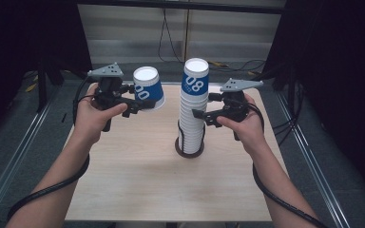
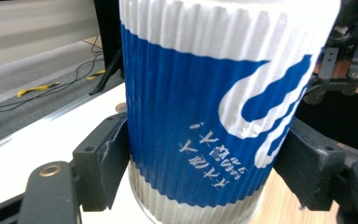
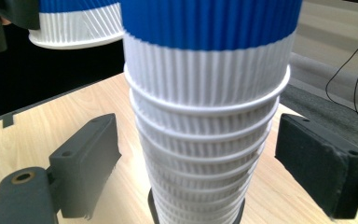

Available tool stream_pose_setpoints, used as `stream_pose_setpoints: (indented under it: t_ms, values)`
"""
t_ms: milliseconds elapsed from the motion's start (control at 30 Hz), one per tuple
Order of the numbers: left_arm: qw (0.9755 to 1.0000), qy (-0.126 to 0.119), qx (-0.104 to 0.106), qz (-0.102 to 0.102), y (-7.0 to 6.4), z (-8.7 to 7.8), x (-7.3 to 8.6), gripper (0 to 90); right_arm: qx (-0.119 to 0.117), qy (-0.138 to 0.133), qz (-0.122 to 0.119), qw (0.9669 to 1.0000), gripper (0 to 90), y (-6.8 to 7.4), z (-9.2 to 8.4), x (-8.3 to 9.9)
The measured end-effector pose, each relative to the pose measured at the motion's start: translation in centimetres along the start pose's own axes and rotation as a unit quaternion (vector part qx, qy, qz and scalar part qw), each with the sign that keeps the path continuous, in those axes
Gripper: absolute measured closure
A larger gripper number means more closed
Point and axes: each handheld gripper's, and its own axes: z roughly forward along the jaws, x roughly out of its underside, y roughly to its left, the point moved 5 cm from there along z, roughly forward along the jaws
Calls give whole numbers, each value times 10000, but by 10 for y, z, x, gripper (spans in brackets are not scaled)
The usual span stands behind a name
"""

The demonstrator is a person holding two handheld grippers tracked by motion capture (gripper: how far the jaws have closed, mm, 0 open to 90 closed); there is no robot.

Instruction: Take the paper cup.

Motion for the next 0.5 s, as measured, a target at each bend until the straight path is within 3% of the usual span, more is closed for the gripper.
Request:
stream_pose_setpoints:
  t_ms: [300, 500]
  values:
    - [9999, 125, 8, 37, -1, 1, 13, 237, 32, 146, -182, 9997, 129, 4, -4, 14]
    - [9998, 163, 56, 33, -5, 4, 22, 237, -44, 111, -101, 9999, 130, 6, -7, 25]
